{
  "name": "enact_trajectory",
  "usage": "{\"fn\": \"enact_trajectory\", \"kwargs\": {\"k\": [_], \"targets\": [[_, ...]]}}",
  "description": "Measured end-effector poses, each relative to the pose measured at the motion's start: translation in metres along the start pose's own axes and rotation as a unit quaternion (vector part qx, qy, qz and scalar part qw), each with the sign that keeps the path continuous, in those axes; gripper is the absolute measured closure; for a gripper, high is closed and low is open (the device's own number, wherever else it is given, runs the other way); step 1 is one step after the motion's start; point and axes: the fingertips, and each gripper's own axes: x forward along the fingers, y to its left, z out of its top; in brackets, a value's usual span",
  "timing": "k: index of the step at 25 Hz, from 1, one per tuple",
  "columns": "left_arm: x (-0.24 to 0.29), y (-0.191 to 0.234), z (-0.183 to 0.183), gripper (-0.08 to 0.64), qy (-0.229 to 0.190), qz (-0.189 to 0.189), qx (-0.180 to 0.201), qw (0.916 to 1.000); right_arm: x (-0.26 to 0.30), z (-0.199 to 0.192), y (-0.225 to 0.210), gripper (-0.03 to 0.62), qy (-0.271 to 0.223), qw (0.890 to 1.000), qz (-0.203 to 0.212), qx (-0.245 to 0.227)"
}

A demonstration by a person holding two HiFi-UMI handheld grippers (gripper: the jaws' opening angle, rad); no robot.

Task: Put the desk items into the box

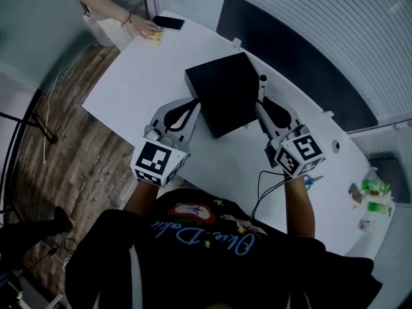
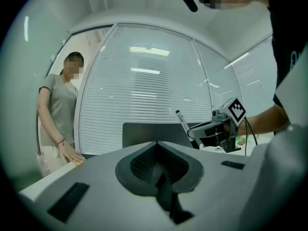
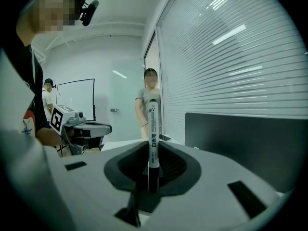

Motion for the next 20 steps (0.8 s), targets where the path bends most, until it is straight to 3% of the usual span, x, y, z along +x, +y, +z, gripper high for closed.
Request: {"fn": "enact_trajectory", "kwargs": {"k": [7, 20], "targets": [[0.004, 0.015, -0.005, 0.552, 0.005, 0.022, -0.006, 0.9997, 0.017, -0.011, -0.005, 0.520, 0.017, 1.000, 0.018, -0.006], [0.032, 0.018, -0.007, 0.552, 0.010, 0.023, -0.003, 0.9997, 0.034, -0.036, -0.023, 0.520, 0.061, 0.998, 0.032, -0.017]]}}
